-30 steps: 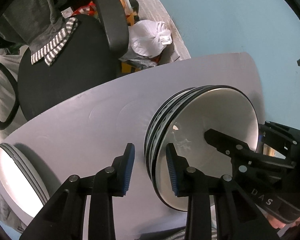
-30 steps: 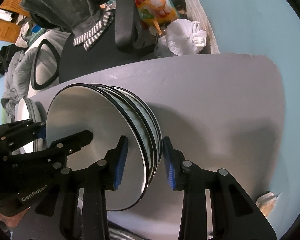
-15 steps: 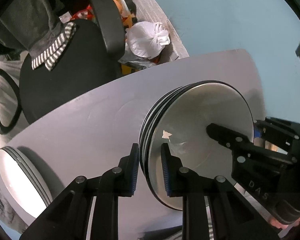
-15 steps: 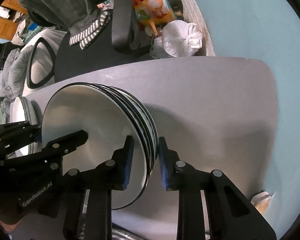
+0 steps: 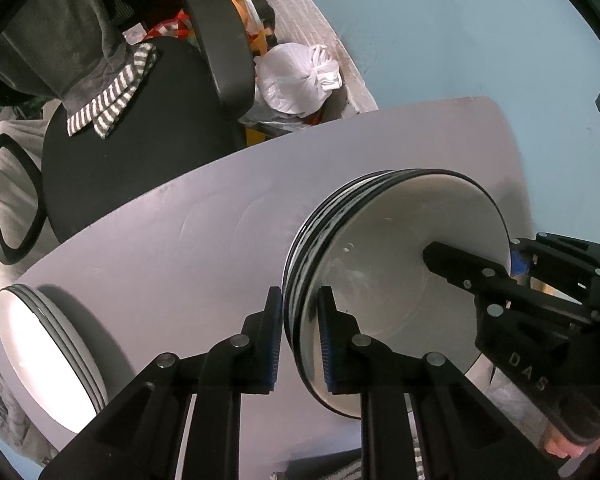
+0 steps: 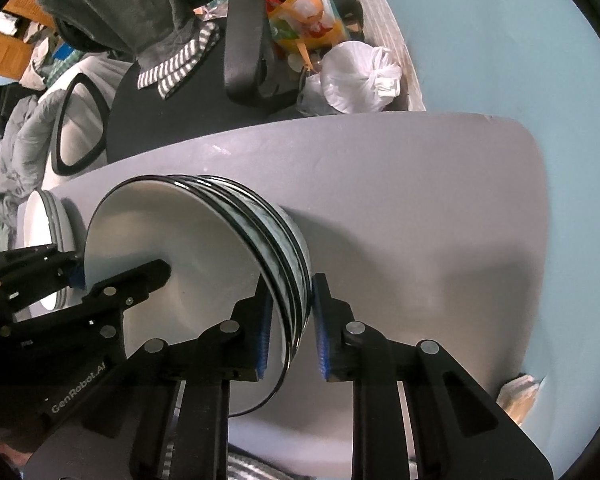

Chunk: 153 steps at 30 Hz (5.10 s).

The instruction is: Organize plates and bowls

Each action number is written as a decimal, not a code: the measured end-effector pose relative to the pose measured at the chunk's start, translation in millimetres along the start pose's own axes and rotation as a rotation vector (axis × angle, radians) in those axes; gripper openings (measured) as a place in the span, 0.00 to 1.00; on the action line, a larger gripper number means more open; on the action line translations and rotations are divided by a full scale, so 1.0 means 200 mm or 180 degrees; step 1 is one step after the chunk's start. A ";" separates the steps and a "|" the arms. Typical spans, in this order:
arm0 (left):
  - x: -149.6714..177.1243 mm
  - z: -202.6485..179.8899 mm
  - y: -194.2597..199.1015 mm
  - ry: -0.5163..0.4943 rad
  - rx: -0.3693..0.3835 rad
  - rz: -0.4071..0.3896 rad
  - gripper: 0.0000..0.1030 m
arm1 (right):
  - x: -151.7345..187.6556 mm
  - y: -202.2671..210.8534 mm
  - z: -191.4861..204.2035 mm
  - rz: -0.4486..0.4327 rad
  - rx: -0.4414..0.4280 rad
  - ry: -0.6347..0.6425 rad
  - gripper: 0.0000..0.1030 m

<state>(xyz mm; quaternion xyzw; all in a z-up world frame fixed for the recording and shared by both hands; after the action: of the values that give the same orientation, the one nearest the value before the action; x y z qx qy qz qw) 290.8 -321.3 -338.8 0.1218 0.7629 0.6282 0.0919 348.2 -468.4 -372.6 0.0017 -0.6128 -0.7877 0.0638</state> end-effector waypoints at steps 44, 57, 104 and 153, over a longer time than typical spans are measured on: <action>0.00 0.10 -0.04 0.0314 0.0475 -0.0042 0.20 | -0.03 -0.05 -0.05 0.0173 -0.0387 -0.0299 0.23; 0.02 0.11 -0.02 0.0363 0.0431 -0.0019 0.18 | -0.03 -0.03 -0.02 0.0262 -0.0274 -0.0291 0.18; 0.82 1.02 0.42 0.1175 0.0136 -0.0413 0.17 | 0.21 -0.08 1.17 0.0259 -0.0329 0.0471 0.18; 1.01 1.36 0.24 0.1341 0.0082 -0.0329 0.18 | 0.25 -0.38 1.56 0.0349 -0.0059 0.0572 0.23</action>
<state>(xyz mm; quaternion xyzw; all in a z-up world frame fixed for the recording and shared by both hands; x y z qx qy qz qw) 181.6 2.6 -342.4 -0.0502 0.7784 0.6245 -0.0390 265.9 -153.1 -365.4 0.0382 -0.5965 -0.7853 0.1616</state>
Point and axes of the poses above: each gripper's, at about its wrist camera, not at the fingertips, and y roughly against the way its jaws point, z to its left, x to its underside, the point moved 5 cm from there along -y, roughly the way its jaws point, and after that the axes turned 12 degrees about -y, right-handed, at the moved point
